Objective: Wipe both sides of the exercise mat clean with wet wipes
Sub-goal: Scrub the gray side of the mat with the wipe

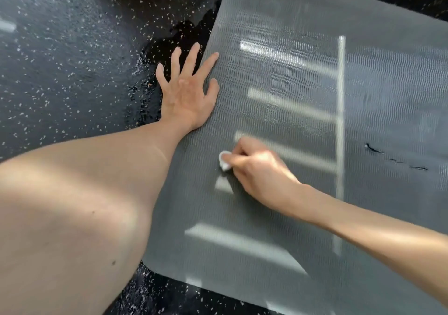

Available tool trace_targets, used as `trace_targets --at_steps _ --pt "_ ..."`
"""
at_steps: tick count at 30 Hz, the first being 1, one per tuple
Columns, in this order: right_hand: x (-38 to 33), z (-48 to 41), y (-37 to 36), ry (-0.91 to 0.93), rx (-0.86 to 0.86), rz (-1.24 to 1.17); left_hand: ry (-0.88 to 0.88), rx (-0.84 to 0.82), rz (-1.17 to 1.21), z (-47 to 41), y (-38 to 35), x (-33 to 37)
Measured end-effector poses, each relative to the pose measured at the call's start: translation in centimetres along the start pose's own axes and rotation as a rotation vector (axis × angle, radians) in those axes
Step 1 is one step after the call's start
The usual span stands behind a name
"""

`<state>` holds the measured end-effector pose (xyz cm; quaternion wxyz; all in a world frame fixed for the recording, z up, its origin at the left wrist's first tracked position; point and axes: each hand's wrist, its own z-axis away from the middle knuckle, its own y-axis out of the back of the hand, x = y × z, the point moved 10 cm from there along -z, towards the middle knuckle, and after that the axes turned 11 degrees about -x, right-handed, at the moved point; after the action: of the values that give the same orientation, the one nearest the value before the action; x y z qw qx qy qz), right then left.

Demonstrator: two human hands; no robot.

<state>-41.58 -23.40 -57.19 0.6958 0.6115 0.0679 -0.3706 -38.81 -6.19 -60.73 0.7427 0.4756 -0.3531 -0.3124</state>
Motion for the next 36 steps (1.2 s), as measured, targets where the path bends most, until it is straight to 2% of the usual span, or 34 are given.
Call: trace_targets --at_steps 1,3,5,7,10,12,13,14,16,17,20,21,22,23,25,26,27,28,29,31,33,35,36 --pt "-0.5 0.0 0.2 0.009 0.011 -0.018 -0.001 0.004 -0.002 0.0 0.0 0.0" --pt "-2.9 1.5 -1.6 0.062 -0.101 -0.016 -0.003 0.004 -0.010 0.0 0.0 0.0" --pt "-5.7 3.9 -3.2 0.267 -0.155 0.002 -0.009 -0.001 -0.035 0.0 -0.1 0.2" --pt "-5.8 3.7 -3.2 0.232 -0.186 -0.021 -0.018 -0.008 -0.080 0.2 -0.2 0.4" --pt "-3.6 2.1 -2.2 0.062 -0.083 0.002 -0.033 -0.039 -0.142 0.5 -0.8 0.9" --pt "-4.7 3.0 -3.8 0.113 -0.076 -0.082 -0.044 -0.049 -0.146 0.9 -1.0 1.2" --pt "-6.2 4.2 -5.8 0.185 -0.162 -0.103 -0.054 -0.044 -0.145 1.3 -1.0 1.4" --pt "-8.0 5.7 -7.4 0.250 -0.246 -0.010 -0.074 -0.033 -0.152 1.9 -1.0 1.7" --pt "-8.9 8.0 -9.1 0.312 -0.396 0.004 -0.158 -0.022 -0.167 4.0 -1.6 2.6" --pt "-8.7 7.7 -8.8 0.313 -0.398 -0.018 -0.205 -0.030 -0.170 5.4 -2.1 2.9" --pt "-5.2 5.2 -5.8 0.020 -0.184 -0.192 -0.273 -0.075 -0.198 9.9 -3.7 2.7" --pt "-5.2 5.5 -5.7 -0.016 -0.143 -0.235 -0.283 -0.082 -0.214 11.4 -4.2 2.5" --pt "-6.9 6.1 -6.4 0.073 -0.192 -0.209 -0.293 -0.081 -0.225 12.6 -4.6 2.4" --pt "-8.7 7.7 -8.2 0.139 -0.309 -0.230 -0.301 -0.075 -0.224 13.6 -4.8 2.3" --pt "-11.3 11.6 -11.5 0.239 -0.576 -0.077 -0.300 -0.056 -0.197 14.6 -4.7 2.2" --pt "-11.4 12.5 -12.1 0.271 -0.580 0.020 -0.293 -0.042 -0.179 14.7 -4.5 2.2" --pt "-10.5 12.0 -11.7 0.229 -0.529 -0.040 -0.286 -0.029 -0.160 14.6 -4.3 2.1" --pt "-10.4 11.0 -10.6 0.246 -0.399 -0.105 -0.282 -0.023 -0.143 14.4 -4.2 2.1" --pt "-9.6 10.2 -9.3 0.192 -0.347 -0.068 -0.280 -0.022 -0.125 14.4 -4.1 2.0" --pt "-9.5 10.7 -9.3 0.121 -0.362 -0.166 -0.278 -0.021 -0.102 14.3 -4.1 1.9" --pt "-10.8 12.1 -10.2 0.168 -0.388 -0.277 -0.270 -0.017 -0.097 14.4 -4.1 1.8" --pt "-12.3 13.7 -11.2 0.277 -0.458 -0.288 -0.264 -0.013 -0.099 14.3 -4.1 1.8" --pt "-11.6 13.4 -11.4 0.248 -0.469 -0.277 -0.262 -0.011 -0.099 14.3 -4.0 1.8"
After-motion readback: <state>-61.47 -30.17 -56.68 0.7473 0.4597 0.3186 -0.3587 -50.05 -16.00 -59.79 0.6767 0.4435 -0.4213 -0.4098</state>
